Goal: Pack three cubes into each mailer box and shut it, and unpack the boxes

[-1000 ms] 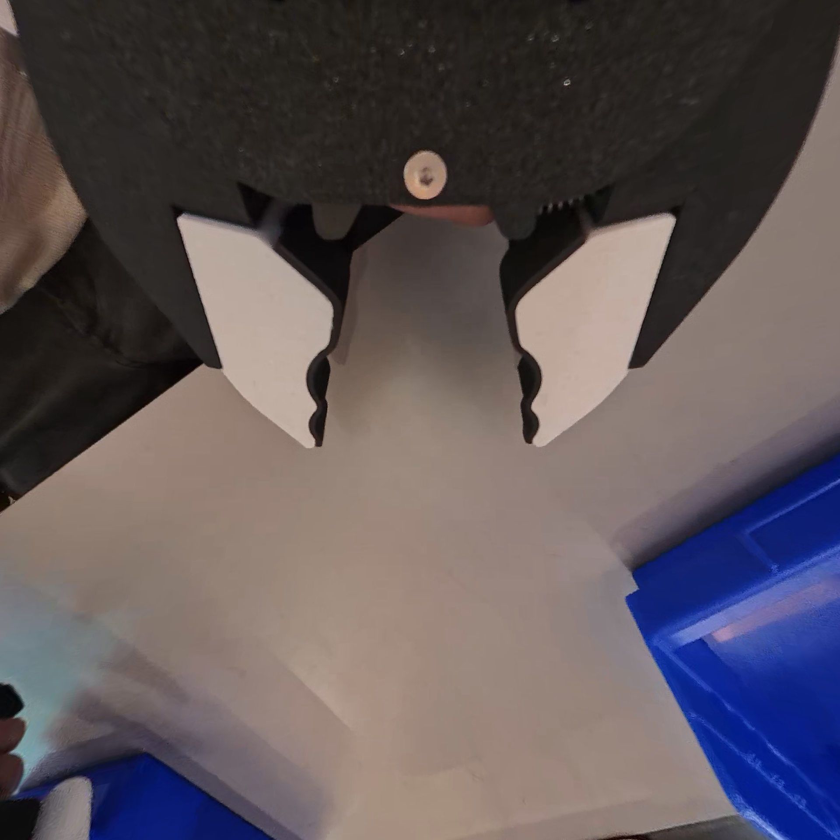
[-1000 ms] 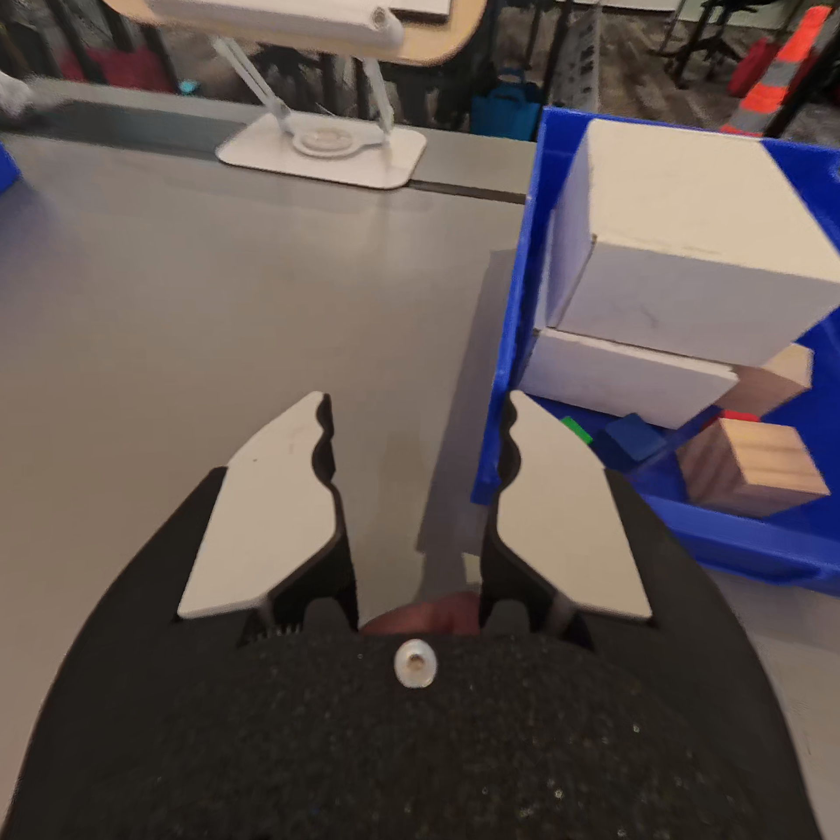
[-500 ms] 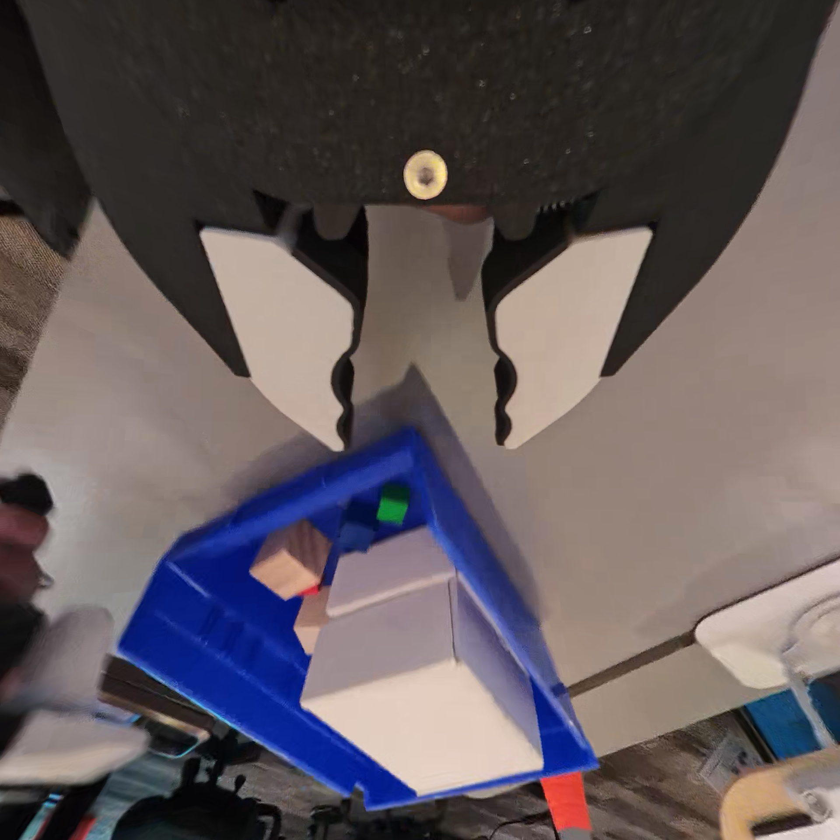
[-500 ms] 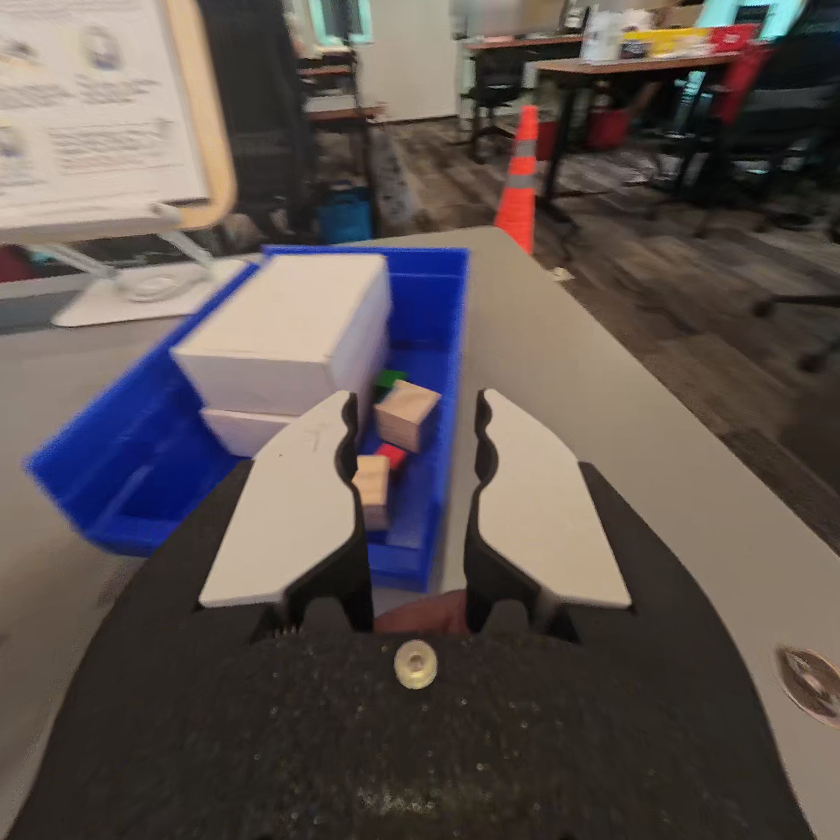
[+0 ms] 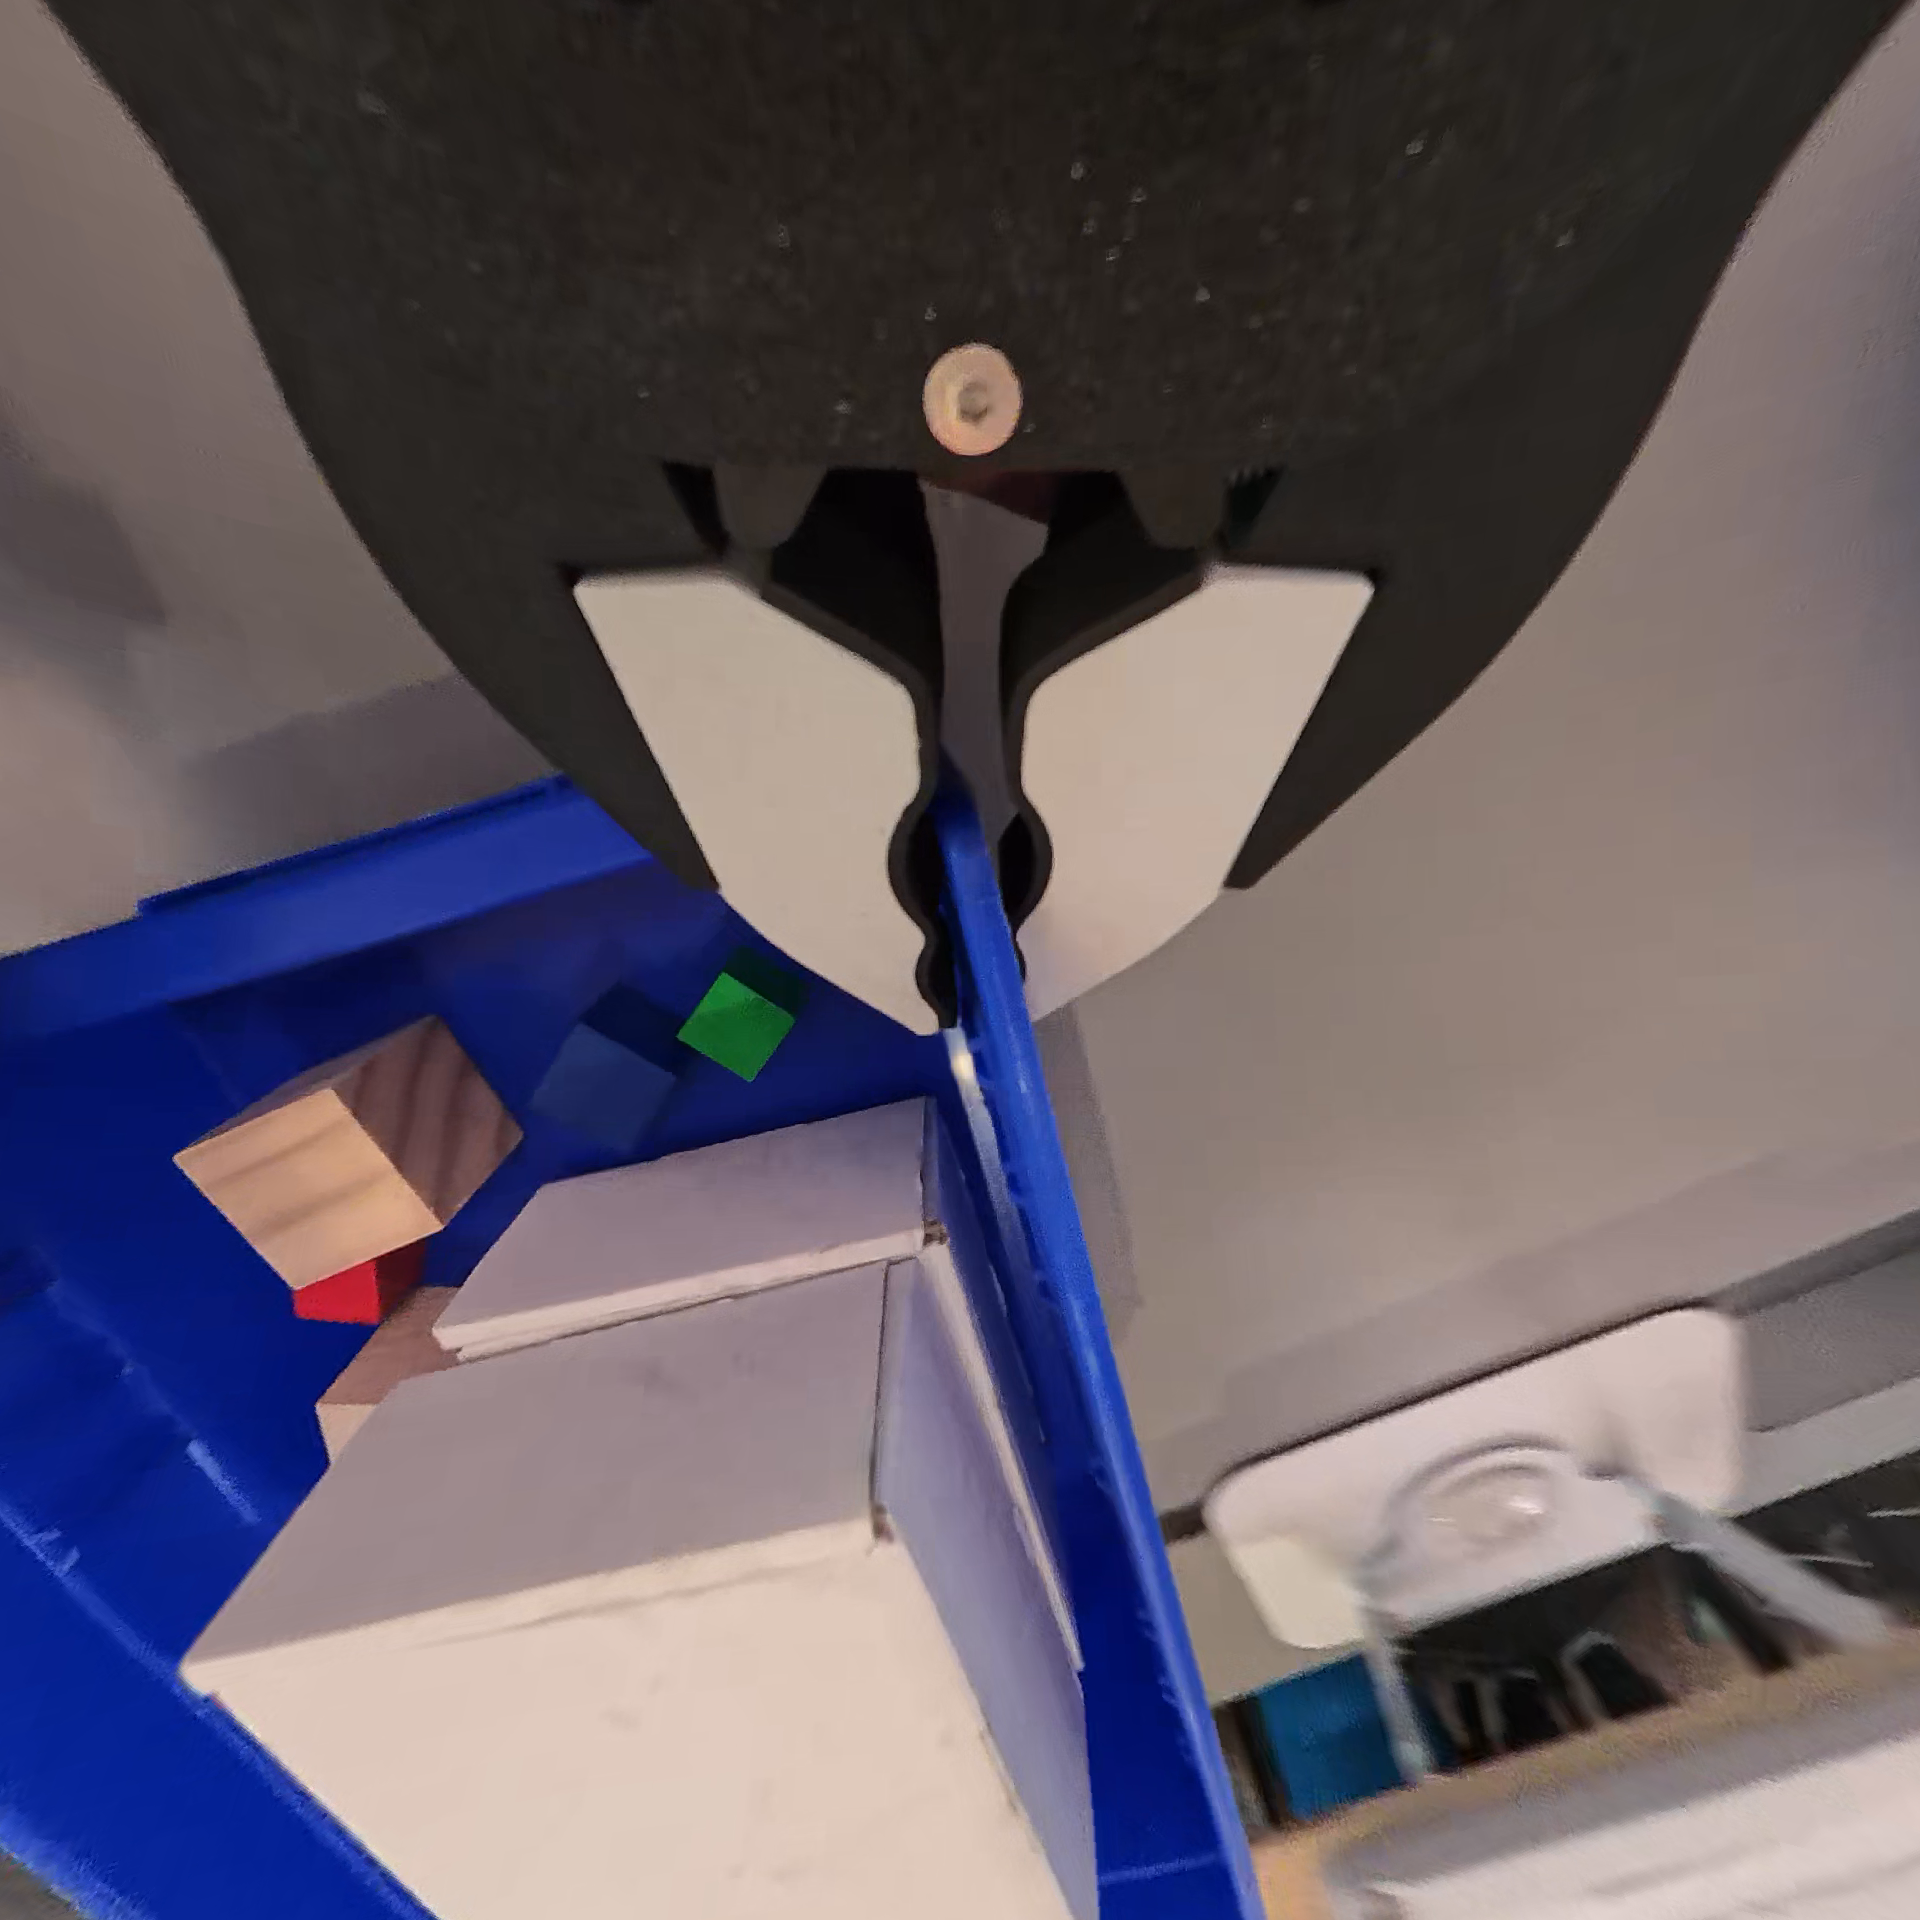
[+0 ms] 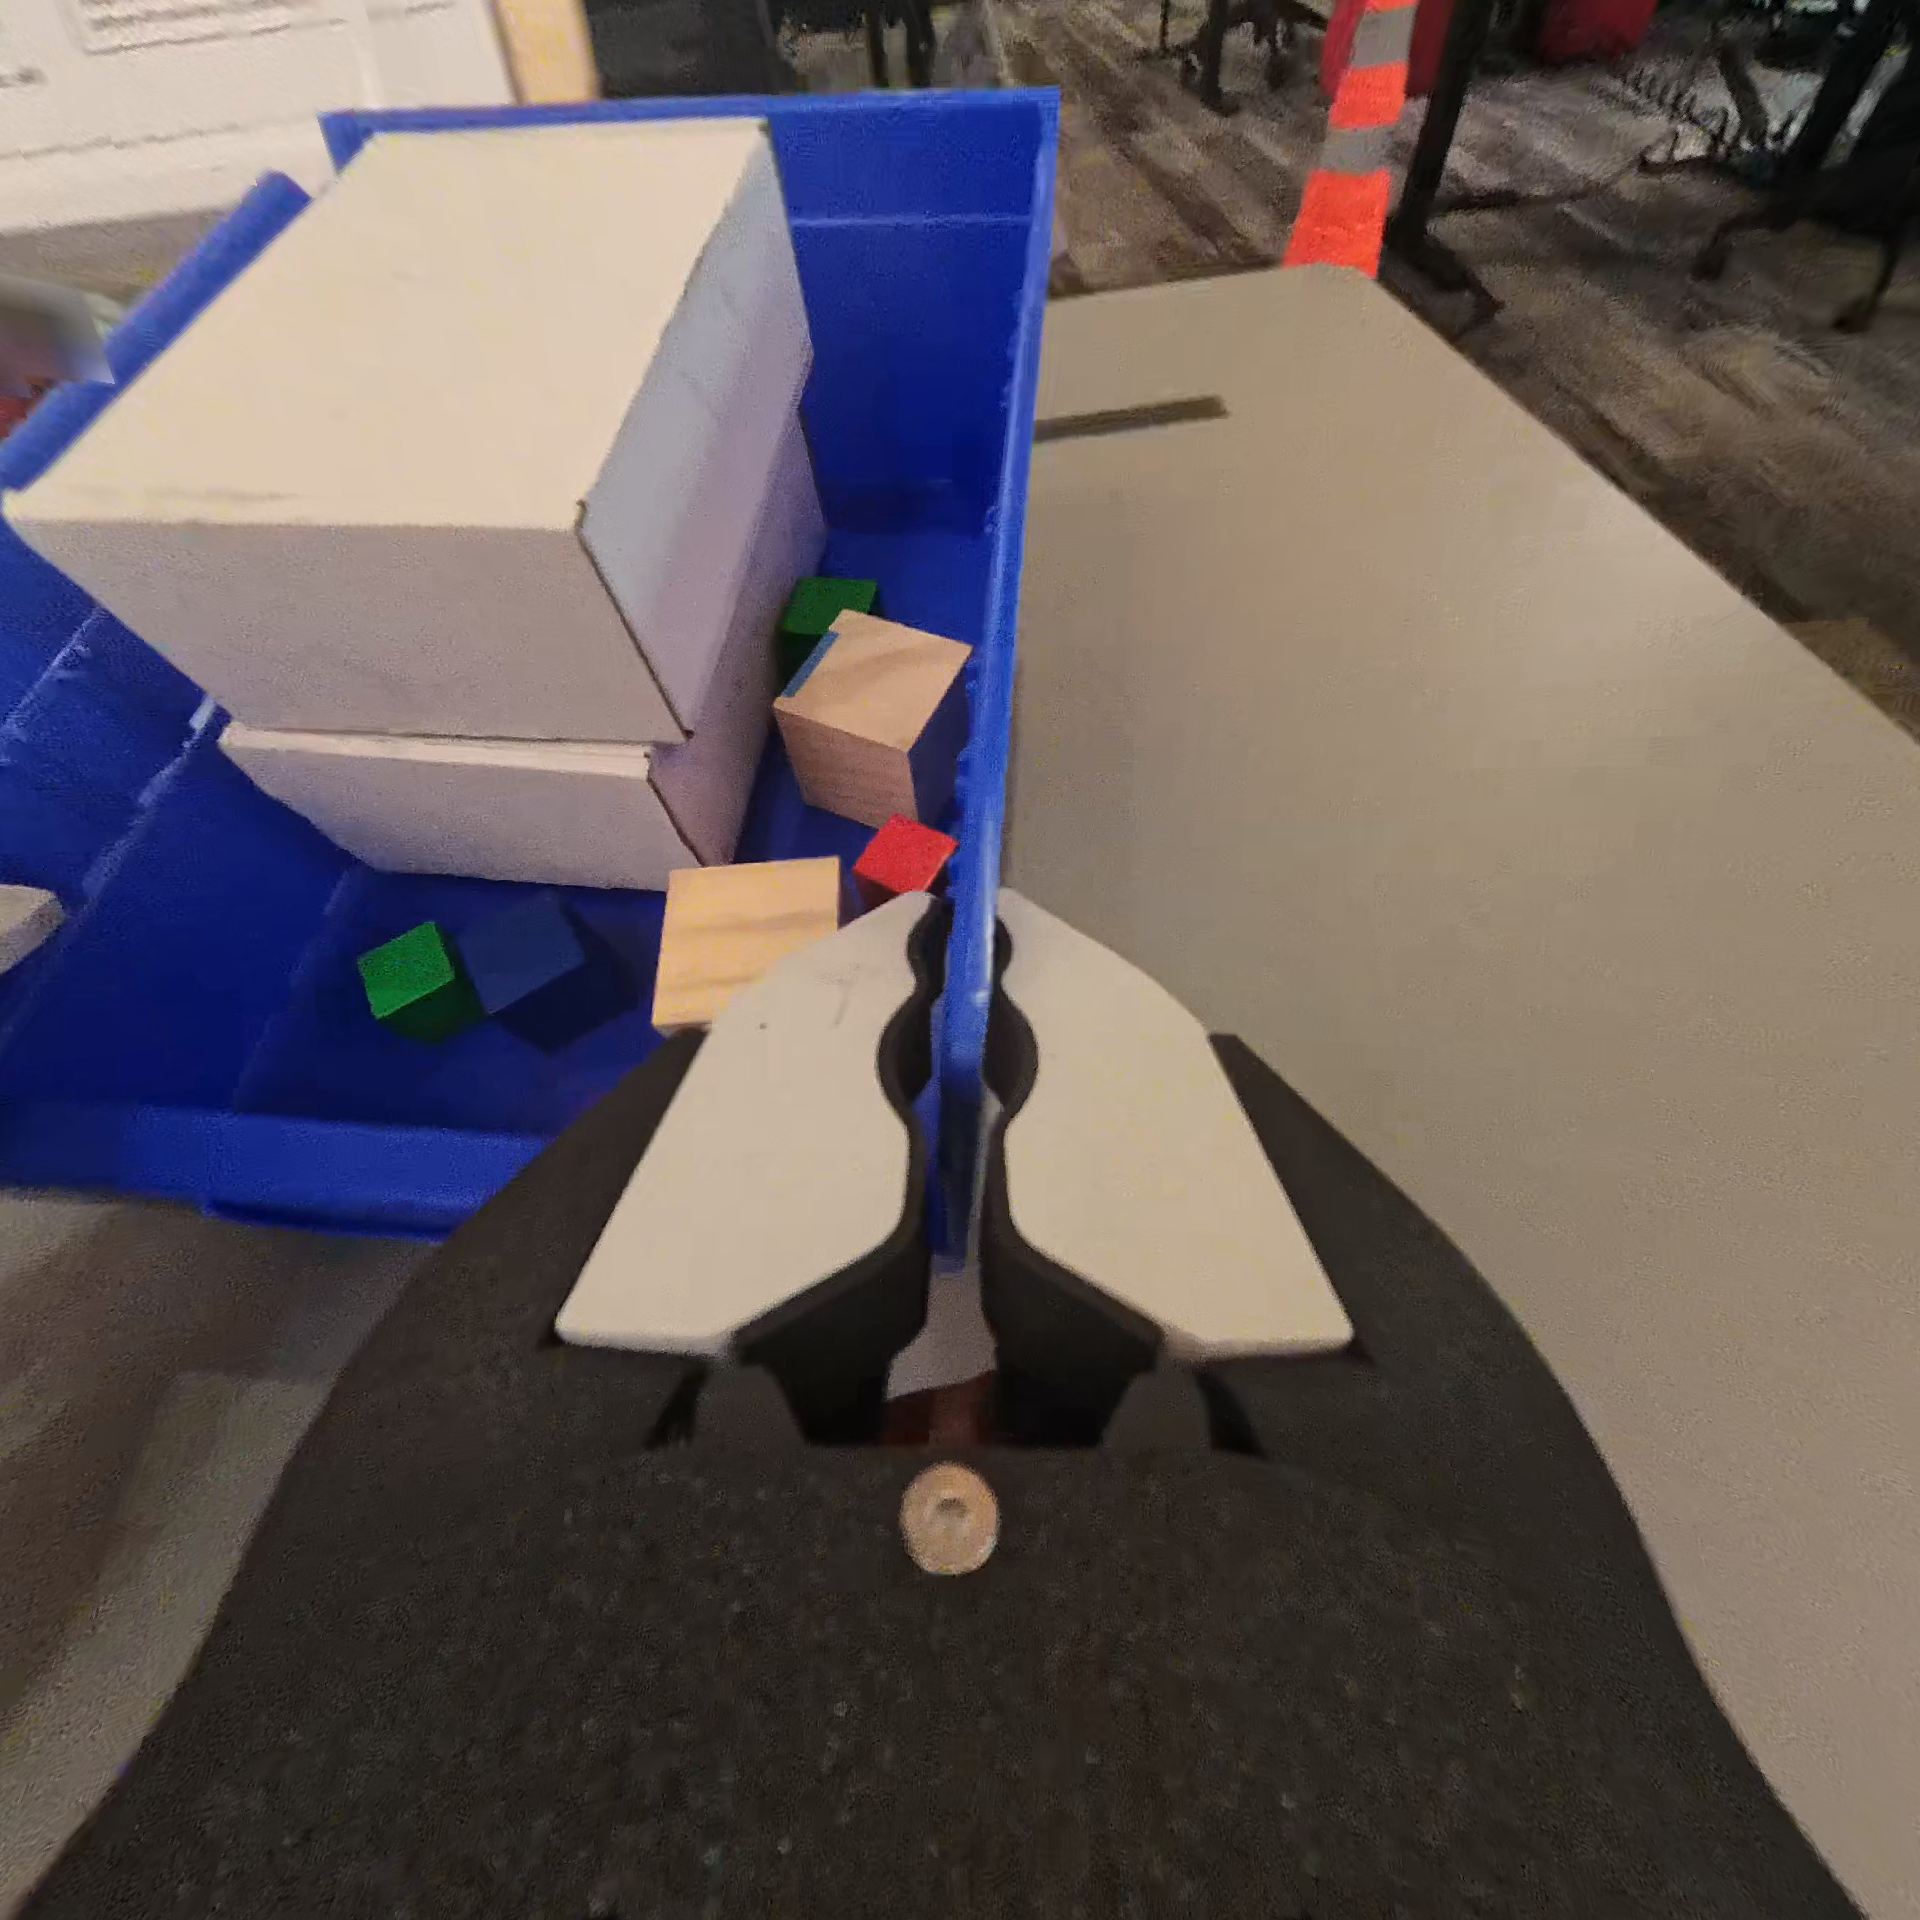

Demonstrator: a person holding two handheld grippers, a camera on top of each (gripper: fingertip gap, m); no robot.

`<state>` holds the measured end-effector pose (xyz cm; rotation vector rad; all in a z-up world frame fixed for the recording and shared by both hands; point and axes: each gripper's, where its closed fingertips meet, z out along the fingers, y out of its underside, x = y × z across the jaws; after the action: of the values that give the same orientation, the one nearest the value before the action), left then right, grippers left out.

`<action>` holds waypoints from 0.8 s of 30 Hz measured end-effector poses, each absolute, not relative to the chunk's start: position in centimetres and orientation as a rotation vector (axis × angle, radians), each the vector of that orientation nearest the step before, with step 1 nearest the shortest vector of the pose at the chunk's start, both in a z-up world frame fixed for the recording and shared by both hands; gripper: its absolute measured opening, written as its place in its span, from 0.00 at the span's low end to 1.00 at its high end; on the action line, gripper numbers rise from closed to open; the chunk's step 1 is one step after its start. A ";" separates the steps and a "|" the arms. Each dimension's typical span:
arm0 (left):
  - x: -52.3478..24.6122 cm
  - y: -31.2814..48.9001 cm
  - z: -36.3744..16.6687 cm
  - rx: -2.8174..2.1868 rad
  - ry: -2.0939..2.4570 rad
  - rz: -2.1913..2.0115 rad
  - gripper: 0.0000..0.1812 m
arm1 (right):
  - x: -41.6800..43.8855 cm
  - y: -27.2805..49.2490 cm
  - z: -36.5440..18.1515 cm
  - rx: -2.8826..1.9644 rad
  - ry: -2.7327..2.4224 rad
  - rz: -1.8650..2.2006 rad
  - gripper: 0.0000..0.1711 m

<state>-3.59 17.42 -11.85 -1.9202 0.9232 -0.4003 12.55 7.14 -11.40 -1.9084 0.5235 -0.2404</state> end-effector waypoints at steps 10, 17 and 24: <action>-21.7 22.2 -13.8 -2.079 0.664 -0.304 0.03 | -3.6 16.4 -12.9 -2.008 0.208 -0.080 0.02; -25.2 20.5 -11.0 -2.046 0.664 -0.402 0.29 | -6.2 15.5 -12.7 -1.936 0.056 0.147 0.15; -45.1 24.6 -4.3 -1.876 0.229 -0.110 0.30 | -3.3 11.3 -11.3 -1.898 -0.033 0.077 0.10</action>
<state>-45.12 24.56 -4.27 -1.8764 0.2295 -0.1102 -3.31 11.25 -11.27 -1.8979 -0.0331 0.0772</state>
